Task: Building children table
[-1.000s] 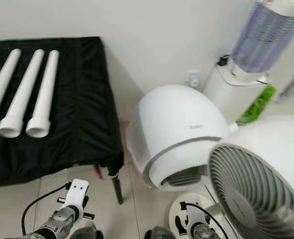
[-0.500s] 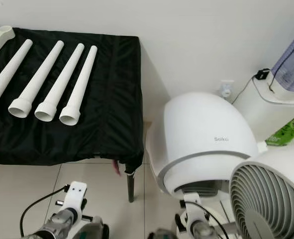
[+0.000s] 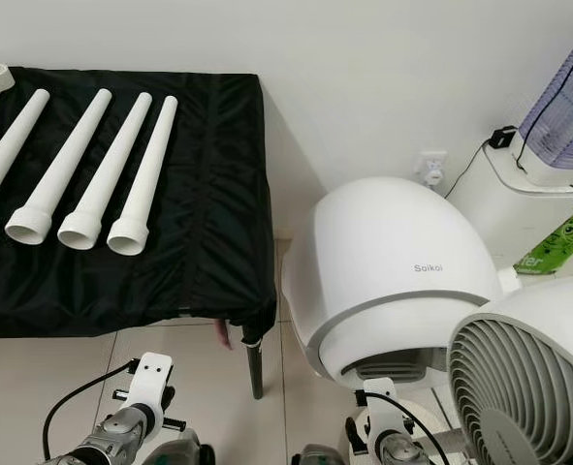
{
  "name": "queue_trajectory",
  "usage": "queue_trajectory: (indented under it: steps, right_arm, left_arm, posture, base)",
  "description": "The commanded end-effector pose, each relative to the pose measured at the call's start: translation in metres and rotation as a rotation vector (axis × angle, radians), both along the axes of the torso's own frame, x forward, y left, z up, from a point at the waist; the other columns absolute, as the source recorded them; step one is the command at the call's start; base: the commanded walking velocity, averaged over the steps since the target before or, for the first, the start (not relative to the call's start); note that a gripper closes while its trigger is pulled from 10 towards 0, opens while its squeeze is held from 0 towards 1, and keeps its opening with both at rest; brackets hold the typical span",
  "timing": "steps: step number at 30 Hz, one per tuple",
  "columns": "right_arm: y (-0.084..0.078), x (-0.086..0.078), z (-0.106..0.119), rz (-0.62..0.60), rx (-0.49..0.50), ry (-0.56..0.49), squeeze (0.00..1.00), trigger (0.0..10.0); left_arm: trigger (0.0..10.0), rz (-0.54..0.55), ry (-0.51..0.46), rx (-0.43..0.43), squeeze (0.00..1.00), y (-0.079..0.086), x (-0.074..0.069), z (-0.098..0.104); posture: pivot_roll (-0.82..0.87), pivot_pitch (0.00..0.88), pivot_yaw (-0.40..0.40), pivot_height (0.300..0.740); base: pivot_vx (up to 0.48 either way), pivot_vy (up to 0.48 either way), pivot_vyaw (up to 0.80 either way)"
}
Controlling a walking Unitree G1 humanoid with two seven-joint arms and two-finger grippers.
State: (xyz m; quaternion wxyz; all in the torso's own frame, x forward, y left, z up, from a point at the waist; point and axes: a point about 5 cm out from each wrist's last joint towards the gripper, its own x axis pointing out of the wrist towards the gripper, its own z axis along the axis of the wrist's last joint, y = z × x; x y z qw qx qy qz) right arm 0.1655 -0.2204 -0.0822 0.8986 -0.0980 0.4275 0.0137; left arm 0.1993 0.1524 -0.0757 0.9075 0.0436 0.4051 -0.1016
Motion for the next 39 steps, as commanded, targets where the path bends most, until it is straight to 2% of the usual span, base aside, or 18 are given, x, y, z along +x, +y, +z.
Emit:
queue_trajectory:
  steps: [1,39]
  right_arm:
    - [-0.0002,-0.0059,-0.0029,-0.006,0.001,0.024,0.00,10.0]
    - [-0.0012,-0.0039,-0.0017,0.033,-0.010,0.026,0.00,10.0]
  left_arm:
    - [10.0,0.013,0.028,-0.002,0.00,0.0031,-0.0067,-0.0037]
    - [10.0,0.002,0.021,-0.003,0.00,0.0010,-0.0039,-0.0023]
  posture:
    - [-0.03,0.000,-0.018,0.740]
    - [-0.01,0.000,-0.034,0.740]
  base:
    - [0.000,0.315,0.00]
    - [0.000,0.336,0.00]
